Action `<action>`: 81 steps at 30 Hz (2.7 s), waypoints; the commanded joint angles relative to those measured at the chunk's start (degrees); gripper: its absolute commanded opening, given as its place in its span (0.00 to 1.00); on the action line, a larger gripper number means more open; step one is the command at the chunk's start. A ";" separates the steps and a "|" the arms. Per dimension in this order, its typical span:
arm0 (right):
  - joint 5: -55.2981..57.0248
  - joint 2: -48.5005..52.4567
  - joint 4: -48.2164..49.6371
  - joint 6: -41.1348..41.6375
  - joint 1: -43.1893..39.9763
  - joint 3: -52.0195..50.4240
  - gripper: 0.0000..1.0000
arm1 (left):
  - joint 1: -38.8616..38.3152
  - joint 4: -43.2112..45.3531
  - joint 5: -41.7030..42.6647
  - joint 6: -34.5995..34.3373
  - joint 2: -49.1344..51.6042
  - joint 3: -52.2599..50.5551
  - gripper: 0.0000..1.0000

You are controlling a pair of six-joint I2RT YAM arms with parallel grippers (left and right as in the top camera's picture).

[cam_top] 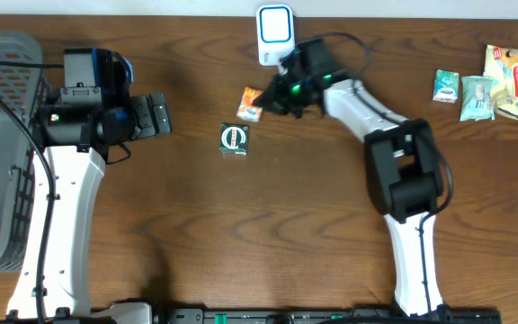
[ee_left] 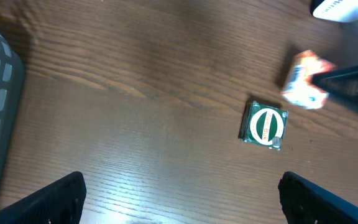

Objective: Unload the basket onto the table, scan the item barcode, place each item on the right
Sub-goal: 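Reach the right gripper to the orange snack box and grasp it, then raise the orange snack box up in front of the scanner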

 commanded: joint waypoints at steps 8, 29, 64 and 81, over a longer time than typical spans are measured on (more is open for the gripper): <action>-44.46 -1.03 5.05 -22.45 -11.34 -0.17 0.01 | 0.17 -0.20 -0.50 0.13 -0.04 0.09 0.98; -44.48 -3.28 20.70 -15.47 -16.06 -0.17 0.01 | 0.17 -0.20 -0.50 0.13 -0.02 0.09 0.97; -41.03 -3.76 20.24 -8.81 -17.07 -0.17 0.02 | 0.17 -0.20 -0.50 0.13 -0.02 0.09 0.98; 52.65 -18.14 -20.24 -42.10 -7.30 -0.17 0.01 | 0.17 -0.20 -0.50 0.13 -0.04 0.09 0.98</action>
